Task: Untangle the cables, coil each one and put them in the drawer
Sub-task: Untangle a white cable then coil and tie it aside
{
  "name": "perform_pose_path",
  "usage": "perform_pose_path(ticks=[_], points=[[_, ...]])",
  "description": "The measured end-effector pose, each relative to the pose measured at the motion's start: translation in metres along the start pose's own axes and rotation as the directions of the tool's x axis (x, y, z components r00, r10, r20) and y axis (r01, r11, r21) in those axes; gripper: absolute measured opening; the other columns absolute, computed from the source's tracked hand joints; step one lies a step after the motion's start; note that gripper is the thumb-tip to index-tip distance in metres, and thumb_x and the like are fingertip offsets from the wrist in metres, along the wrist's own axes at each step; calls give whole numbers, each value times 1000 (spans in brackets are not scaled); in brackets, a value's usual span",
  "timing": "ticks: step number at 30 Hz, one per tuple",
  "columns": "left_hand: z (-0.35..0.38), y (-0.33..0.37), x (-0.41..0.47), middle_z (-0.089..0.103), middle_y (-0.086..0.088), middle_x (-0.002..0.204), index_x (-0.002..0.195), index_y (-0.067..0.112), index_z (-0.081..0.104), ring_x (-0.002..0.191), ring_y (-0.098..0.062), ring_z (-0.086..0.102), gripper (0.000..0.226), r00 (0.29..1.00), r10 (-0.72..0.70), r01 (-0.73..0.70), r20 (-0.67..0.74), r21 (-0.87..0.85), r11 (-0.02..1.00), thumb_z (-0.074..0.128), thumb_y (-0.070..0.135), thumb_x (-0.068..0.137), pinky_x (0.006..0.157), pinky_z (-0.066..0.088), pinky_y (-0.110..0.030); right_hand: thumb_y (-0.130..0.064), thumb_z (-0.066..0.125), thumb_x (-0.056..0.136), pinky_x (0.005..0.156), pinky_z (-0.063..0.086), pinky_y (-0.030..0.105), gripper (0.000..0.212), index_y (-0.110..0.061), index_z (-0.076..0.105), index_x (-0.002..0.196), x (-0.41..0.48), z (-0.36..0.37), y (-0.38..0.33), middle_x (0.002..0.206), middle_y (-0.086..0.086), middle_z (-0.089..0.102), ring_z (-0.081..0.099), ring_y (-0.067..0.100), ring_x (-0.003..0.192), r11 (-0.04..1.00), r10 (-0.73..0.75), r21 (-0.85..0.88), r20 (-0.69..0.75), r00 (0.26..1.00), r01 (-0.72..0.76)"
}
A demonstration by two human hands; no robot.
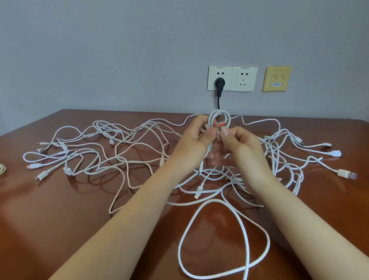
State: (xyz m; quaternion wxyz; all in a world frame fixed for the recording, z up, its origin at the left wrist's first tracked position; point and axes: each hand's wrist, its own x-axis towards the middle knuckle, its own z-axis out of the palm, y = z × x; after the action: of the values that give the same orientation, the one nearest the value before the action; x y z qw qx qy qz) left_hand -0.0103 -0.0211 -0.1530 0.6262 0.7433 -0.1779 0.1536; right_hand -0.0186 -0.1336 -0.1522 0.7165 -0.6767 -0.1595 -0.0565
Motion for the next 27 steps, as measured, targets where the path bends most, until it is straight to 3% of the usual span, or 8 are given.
perform_pose_path(ticks=[3, 6, 9, 14, 17, 22, 27], points=[[4, 0, -3, 57, 5, 83, 97, 20, 48, 65, 8, 54, 15, 999, 31, -31, 13, 31, 999, 45, 5, 96, 65, 42, -5, -24, 48, 96, 54, 57, 31, 25, -5, 53, 81, 3, -1, -1, 66, 8, 50, 53, 11, 46, 986, 135, 100, -34, 990, -131], [7, -1, -6, 59, 6, 90, 93, 27, 49, 78, 3, 54, 27, 998, 62, -63, 15, 78, 995, 48, 0, 94, 75, 41, -8, -24, 51, 95, 53, 56, 31, 27, -6, 53, 75, 3, -2, -3, 67, 9, 46, 51, 13, 44, 973, 199, 124, -28, 980, -194], [7, 0, -5, 61, 9, 90, 88, 30, 51, 84, -5, 57, 34, 998, 65, -64, -13, 77, 995, 49, -4, 91, 82, 44, -20, -22, 51, 95, 50, 56, 32, 27, -5, 53, 74, 3, -1, -4, 68, 10, 44, 50, 15, 43, 961, 225, 169, -5, 974, -221], [9, 9, -7, 65, 1, 85, 85, 22, 52, 74, -8, 60, 33, 997, 26, -26, -70, 4, 1000, 53, -11, 84, 66, 47, -12, -21, 48, 96, 52, 57, 36, 28, -4, 53, 74, 4, 1, -6, 64, 9, 37, 50, 16, 41, 944, 240, 234, -2, 971, -233], [10, 10, -8, 69, 1, 88, 84, 22, 51, 77, -11, 64, 24, 995, 53, -45, -79, 102, 994, 55, -2, 86, 70, 47, -15, -19, 52, 94, 51, 56, 35, 28, -4, 52, 71, 3, -1, -7, 62, 9, 38, 51, 16, 40, 959, 222, 191, -39, 974, -211], [10, 9, -11, 72, 8, 94, 103, 24, 53, 83, -9, 68, 15, 995, 97, -84, -30, 300, 950, 55, 15, 92, 80, 52, -25, -20, 51, 92, 49, 54, 31, 29, -4, 54, 69, 2, -2, -6, 55, 9, 38, 47, 13, 35, 959, 223, 201, -96, 970, -201], [8, 13, -11, 71, 12, 86, 105, 29, 55, 80, -1, 65, 14, 992, 119, -98, -38, 357, 929, 56, 22, 92, 77, 50, -20, -26, 53, 93, 50, 54, 29, 24, -2, 56, 94, 6, -7, -4, 52, 5, 37, 38, 12, 35, 925, 279, 271, -4, 960, -268]])
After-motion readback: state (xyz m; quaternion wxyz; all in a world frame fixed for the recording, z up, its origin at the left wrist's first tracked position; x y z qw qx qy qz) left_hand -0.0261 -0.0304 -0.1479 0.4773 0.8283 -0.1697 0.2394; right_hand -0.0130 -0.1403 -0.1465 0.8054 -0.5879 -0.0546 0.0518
